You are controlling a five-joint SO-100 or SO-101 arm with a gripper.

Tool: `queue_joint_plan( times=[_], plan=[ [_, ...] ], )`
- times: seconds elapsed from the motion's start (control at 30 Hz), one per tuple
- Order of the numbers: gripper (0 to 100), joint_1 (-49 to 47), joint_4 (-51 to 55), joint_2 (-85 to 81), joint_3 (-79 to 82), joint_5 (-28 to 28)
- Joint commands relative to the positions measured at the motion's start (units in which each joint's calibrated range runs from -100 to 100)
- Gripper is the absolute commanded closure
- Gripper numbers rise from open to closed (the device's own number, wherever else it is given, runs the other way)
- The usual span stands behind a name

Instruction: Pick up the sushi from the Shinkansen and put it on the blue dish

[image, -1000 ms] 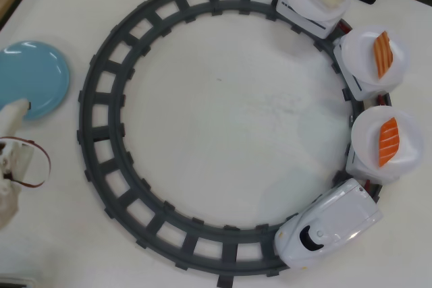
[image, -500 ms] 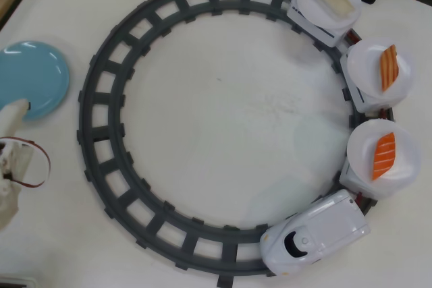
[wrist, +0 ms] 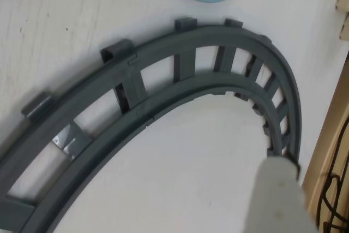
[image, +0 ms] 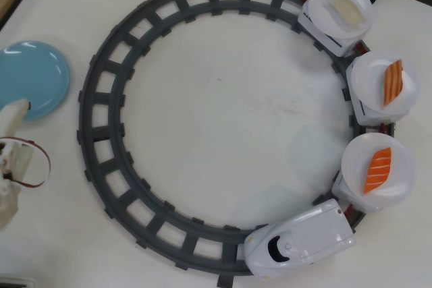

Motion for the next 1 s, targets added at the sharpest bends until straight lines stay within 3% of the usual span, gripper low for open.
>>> queue_joint_plan(
  times=[0.0, 0.63, 0.97],
  plan=[
    [77, -0.14, -0.96, 0.11, -0.19, -0.32],
    [77, 1.01, -0.45, 0.03, -0.46, -0.48],
    [77, 10.78, 1.92, 3.35, -4.88, -0.58]
  ],
)
